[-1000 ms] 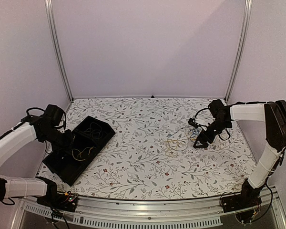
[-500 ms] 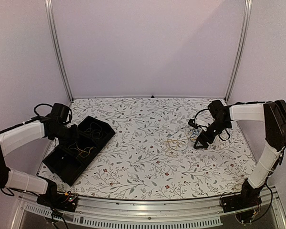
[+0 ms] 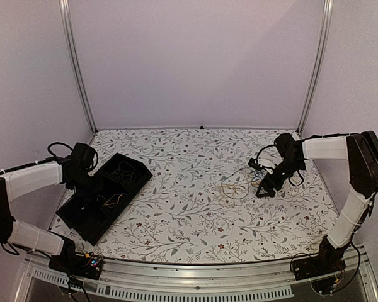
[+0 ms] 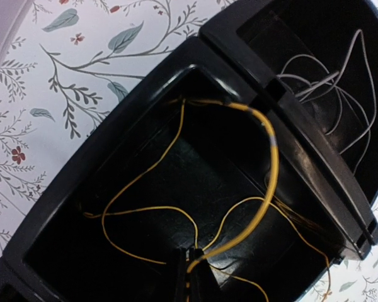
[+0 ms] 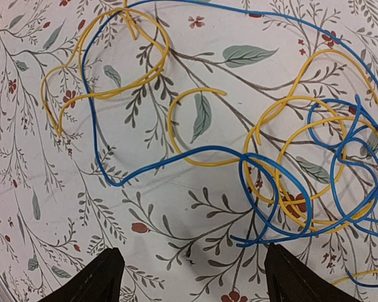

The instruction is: Untangle the cables

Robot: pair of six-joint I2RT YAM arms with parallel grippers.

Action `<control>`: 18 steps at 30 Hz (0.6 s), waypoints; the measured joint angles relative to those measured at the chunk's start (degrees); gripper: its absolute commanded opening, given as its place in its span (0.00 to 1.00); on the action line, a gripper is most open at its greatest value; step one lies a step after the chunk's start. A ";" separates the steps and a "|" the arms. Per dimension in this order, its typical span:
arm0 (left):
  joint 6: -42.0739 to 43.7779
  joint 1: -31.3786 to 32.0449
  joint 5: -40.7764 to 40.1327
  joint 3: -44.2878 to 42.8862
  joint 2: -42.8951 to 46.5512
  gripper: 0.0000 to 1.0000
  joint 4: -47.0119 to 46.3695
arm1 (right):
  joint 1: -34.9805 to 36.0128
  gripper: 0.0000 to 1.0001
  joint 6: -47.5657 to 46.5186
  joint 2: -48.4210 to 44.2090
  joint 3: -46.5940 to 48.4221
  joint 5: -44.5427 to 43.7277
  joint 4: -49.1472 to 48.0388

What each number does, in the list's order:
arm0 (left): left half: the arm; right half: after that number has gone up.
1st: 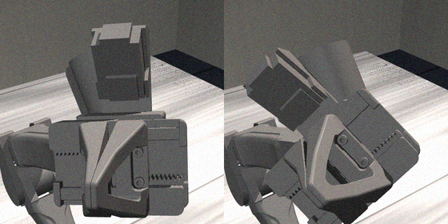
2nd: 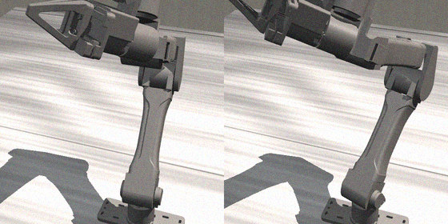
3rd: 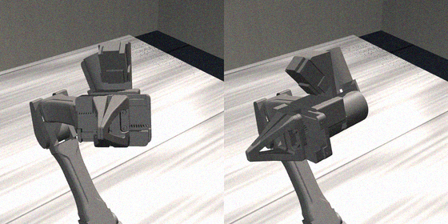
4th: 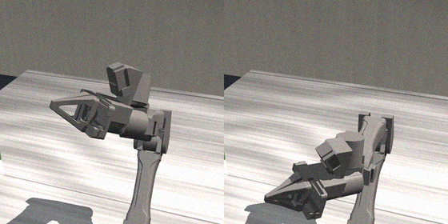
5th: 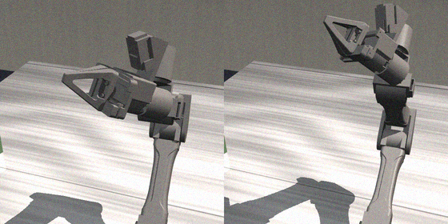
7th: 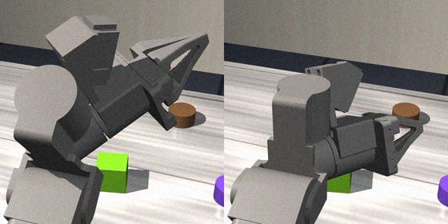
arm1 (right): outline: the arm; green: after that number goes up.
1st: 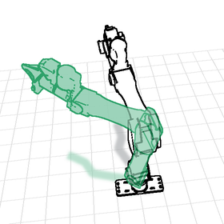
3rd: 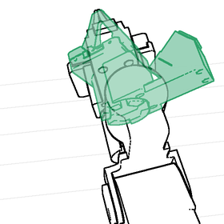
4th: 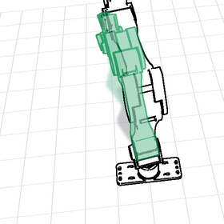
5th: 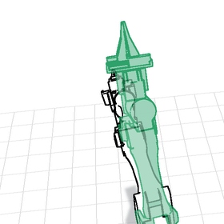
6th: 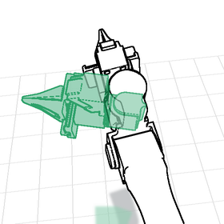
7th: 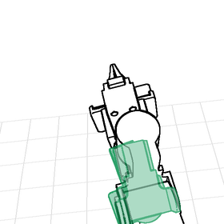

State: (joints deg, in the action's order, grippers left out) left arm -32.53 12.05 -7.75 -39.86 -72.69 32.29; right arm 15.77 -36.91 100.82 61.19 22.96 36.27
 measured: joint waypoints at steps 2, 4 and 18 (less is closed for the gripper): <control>0.09 0.00 0.22 -0.02 0.00 0.08 0.17 | 0.00 0.81 0.00 0.00 0.00 0.00 0.02; 0.46 0.00 0.61 -0.31 0.02 0.25 1.14 | 0.02 0.81 0.00 0.00 0.00 0.00 0.04; 1.03 0.00 -0.07 -15.37 8.81 0.50 13.44 | 0.46 0.81 -0.02 0.00 0.00 0.02 0.17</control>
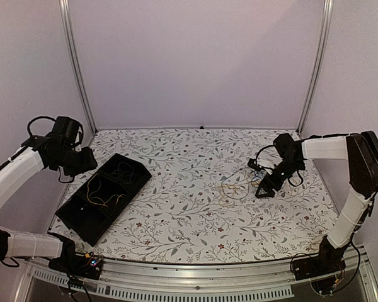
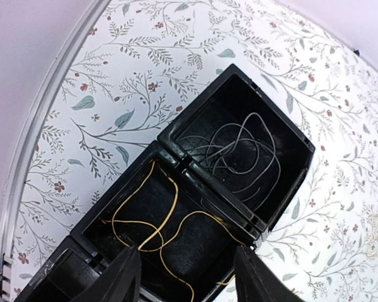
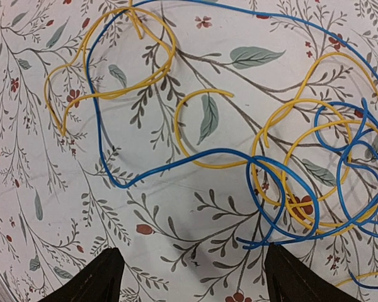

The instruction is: Untangle the cables

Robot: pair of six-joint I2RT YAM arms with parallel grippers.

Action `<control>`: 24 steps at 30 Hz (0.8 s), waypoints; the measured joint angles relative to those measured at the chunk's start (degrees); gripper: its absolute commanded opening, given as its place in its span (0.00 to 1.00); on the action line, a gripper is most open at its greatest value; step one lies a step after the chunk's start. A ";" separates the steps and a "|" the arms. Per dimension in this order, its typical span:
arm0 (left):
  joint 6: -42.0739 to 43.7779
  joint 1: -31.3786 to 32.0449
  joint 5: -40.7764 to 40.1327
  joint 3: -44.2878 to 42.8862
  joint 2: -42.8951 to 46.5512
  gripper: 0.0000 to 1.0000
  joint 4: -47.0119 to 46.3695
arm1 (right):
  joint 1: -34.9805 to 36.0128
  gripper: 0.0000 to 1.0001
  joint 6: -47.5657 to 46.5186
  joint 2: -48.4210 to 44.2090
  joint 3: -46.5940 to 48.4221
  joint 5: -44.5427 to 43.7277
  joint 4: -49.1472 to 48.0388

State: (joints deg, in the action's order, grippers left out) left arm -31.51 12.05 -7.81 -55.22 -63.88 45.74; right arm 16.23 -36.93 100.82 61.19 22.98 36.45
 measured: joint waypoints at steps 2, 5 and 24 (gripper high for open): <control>0.00 0.00 -0.42 -0.98 0.11 0.50 1.09 | 0.09 0.81 0.00 0.00 0.00 -0.02 0.02; -0.02 0.00 -0.39 -1.07 -0.59 0.50 3.82 | 0.17 0.81 0.00 0.00 0.00 0.00 0.02; -0.68 -0.07 3.69 8.24 -4.42 0.00 3.78 | 0.55 0.81 -0.24 0.00 0.00 -0.02 0.15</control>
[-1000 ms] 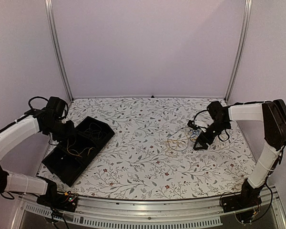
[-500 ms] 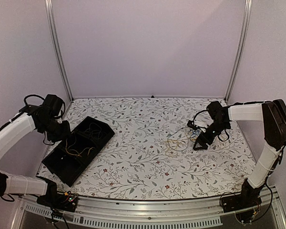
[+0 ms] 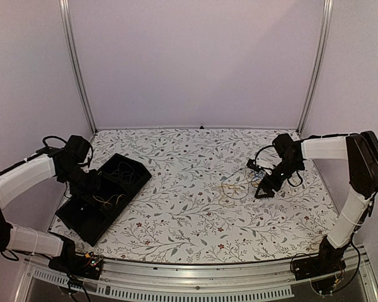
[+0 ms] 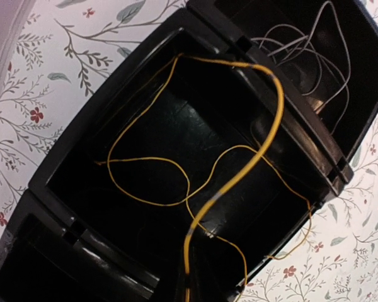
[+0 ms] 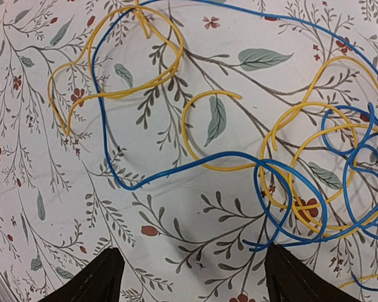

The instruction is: Untangle the cables

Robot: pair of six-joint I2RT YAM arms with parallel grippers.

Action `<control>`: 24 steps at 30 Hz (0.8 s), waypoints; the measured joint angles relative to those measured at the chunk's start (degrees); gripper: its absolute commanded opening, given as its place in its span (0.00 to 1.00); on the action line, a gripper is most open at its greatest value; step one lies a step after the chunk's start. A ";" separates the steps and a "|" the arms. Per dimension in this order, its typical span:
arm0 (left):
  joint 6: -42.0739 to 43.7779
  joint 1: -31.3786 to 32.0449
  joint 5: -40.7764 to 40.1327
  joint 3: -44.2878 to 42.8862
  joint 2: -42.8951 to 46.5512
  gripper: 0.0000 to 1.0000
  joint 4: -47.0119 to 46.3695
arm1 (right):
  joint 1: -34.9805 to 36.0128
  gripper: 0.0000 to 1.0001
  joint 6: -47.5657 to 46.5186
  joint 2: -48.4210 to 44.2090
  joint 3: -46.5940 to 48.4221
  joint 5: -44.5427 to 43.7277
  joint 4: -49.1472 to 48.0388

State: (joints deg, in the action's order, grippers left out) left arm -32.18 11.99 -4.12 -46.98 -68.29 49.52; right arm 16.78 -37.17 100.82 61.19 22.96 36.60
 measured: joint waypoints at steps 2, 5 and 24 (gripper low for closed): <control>0.15 0.00 0.20 0.07 -0.50 0.00 -2.38 | 0.07 0.81 0.02 0.00 0.00 0.00 0.02; 0.48 0.00 0.15 0.11 -3.41 0.00 -6.84 | 0.09 0.81 0.02 0.00 0.00 0.00 0.09; 0.72 -0.02 3.85 6.29 -11.74 0.00 -15.85 | 0.24 0.81 -0.07 0.31 0.00 -0.17 0.31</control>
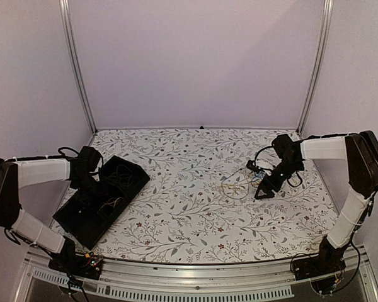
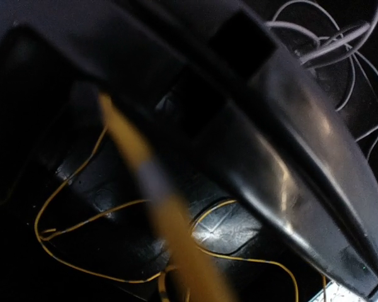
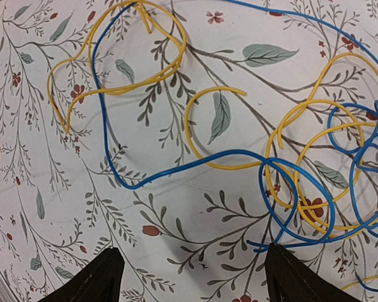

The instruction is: Untangle the cables

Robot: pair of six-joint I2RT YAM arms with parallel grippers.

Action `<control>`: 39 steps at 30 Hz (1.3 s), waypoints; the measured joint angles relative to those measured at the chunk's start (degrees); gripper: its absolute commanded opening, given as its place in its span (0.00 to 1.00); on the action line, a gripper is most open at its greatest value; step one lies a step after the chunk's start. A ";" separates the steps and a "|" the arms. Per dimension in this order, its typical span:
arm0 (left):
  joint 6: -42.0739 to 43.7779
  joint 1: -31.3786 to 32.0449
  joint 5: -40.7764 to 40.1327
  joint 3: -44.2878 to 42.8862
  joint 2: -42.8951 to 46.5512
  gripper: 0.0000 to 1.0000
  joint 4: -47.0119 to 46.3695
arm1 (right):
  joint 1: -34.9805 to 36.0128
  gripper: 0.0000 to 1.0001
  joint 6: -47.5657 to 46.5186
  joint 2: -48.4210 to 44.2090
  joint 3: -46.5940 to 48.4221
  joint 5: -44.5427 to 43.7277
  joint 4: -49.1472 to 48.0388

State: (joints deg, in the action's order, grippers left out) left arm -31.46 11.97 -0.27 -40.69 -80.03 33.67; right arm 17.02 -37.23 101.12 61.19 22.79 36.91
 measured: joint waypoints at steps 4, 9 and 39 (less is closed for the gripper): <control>1.05 -0.37 -0.13 -3.21 -4.09 0.00 -0.04 | 0.26 0.81 -0.09 0.22 0.00 -0.09 0.02; 2.69 -0.59 -0.09 -7.39 -8.92 0.00 -2.45 | 0.35 0.81 -0.11 0.22 0.00 -0.31 0.02; 2.82 0.44 -2.12 -19.10 7.80 0.50 11.58 | 1.77 0.81 -0.15 0.63 0.00 -1.31 0.13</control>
State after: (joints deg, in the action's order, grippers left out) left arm -28.64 12.40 -2.39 -59.79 -72.23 45.25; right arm 18.79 -37.39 101.75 61.19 21.47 37.04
